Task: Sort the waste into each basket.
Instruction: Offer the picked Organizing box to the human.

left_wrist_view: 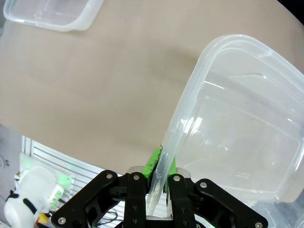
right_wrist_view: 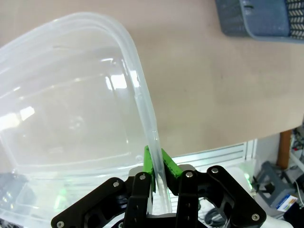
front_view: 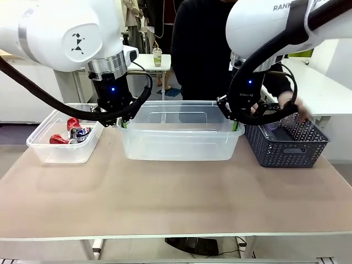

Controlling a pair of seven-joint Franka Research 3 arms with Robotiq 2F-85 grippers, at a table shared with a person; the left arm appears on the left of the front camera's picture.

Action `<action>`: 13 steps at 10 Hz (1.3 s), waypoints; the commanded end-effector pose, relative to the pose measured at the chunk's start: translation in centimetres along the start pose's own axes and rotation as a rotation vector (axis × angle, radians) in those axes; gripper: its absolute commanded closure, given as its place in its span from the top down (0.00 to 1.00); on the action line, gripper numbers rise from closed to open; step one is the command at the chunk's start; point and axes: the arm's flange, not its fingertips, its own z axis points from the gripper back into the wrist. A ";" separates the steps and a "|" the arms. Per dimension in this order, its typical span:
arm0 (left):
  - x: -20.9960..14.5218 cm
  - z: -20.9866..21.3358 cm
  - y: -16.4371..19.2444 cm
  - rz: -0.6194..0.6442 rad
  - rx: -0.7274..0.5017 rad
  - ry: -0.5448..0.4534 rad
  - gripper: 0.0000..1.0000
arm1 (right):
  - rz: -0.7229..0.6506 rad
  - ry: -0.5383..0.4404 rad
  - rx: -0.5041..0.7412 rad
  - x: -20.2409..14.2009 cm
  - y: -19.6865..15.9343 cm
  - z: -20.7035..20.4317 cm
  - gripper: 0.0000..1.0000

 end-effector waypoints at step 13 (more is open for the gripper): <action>0.3 0.7 -0.3 0.023 -0.014 -0.015 0.00 | -0.003 0.002 0.002 -0.5 0.1 -0.3 0.00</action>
